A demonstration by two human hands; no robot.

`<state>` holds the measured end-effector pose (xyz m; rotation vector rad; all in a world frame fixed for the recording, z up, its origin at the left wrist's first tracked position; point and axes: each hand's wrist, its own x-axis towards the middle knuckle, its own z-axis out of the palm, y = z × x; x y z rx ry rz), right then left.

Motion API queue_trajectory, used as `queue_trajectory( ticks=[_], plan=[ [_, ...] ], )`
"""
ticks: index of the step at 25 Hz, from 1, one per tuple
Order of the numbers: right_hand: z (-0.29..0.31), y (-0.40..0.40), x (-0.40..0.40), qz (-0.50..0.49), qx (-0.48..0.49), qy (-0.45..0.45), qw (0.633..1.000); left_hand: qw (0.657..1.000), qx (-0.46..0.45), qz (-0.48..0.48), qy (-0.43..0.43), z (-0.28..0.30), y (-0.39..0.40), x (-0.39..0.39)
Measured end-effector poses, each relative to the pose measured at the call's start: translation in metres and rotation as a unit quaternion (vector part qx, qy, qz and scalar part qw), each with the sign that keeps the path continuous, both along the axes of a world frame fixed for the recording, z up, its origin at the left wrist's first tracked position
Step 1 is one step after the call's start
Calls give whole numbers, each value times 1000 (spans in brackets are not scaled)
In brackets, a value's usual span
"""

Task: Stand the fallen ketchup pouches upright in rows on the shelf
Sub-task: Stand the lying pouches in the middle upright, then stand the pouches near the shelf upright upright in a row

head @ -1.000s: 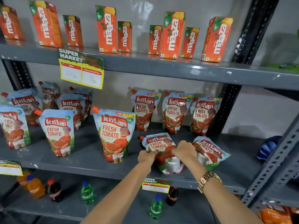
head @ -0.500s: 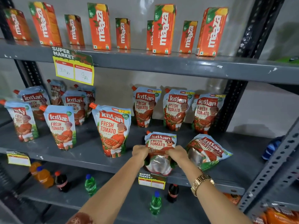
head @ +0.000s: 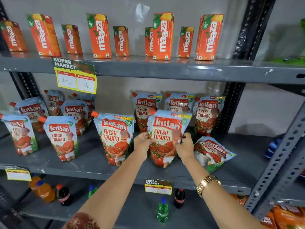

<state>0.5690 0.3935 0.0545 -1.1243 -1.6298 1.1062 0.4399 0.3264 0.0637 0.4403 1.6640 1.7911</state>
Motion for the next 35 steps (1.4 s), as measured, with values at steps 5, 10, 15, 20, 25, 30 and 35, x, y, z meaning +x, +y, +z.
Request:
queue_trajectory(
  ticks=[5, 10, 15, 20, 25, 30, 35],
  plan=[
    [-5, 5, 7, 22, -4, 16, 1000, 998, -12, 39, 56, -5, -6, 1],
    [-3, 4, 29, -144, 125, 72, 979, 956, 0, 182, 228, 3, -8, 26],
    [-7, 19, 66, -237, 119, 53, 963, 940, 52, 126, 313, 9, 4, 61],
    [-22, 31, 99, -281, 65, 18, 957, 932, 100, 76, 339, 5, 25, 101],
    [-36, 48, 130, -253, -26, -48, 966, 945, -20, -59, 321, -13, 53, 130],
    [-53, 61, 149, -150, -128, -101, 975, 928, -134, -152, 312, -28, 64, 138],
    [-47, 88, 159, -116, -222, -70, 966, 904, -171, -151, 361, -26, 73, 138]
  ],
)
